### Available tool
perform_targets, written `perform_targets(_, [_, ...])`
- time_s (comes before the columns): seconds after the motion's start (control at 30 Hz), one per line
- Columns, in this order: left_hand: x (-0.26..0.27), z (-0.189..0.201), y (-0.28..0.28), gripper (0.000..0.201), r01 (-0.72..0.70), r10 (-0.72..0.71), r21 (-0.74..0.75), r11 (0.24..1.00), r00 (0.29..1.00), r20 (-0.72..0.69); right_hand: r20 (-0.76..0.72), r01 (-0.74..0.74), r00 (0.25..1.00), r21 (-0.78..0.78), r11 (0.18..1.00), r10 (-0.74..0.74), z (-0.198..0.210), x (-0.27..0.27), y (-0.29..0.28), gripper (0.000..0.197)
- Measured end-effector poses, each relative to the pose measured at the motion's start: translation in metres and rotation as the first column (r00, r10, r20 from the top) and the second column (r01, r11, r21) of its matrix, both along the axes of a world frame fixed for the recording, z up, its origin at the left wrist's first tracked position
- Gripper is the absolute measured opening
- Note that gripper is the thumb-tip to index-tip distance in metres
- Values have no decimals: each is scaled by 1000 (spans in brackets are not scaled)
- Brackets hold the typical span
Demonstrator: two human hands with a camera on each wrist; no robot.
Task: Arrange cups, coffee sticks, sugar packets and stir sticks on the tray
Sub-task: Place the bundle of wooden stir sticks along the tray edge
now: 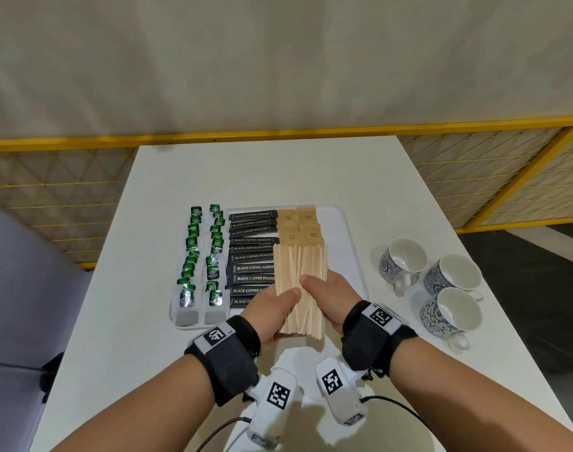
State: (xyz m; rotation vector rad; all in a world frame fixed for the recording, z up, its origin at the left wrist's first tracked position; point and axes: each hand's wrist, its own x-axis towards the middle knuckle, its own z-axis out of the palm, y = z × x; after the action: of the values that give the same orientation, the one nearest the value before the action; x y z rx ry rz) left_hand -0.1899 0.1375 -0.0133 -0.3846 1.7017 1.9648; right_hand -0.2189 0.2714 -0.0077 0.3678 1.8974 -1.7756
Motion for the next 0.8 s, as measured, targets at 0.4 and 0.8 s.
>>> perform_targets(0.4, [-24, -2, -10, 18, -38, 32, 24, 999, 977, 212, 159, 414, 909, -253, 874, -385, 8, -25, -1, 9])
perform_targets(0.8, [-44, 12, -5, 17, -165, 60, 242, 956, 918, 391, -269, 131, 955, 7, 991, -124, 8, -29, -19, 7])
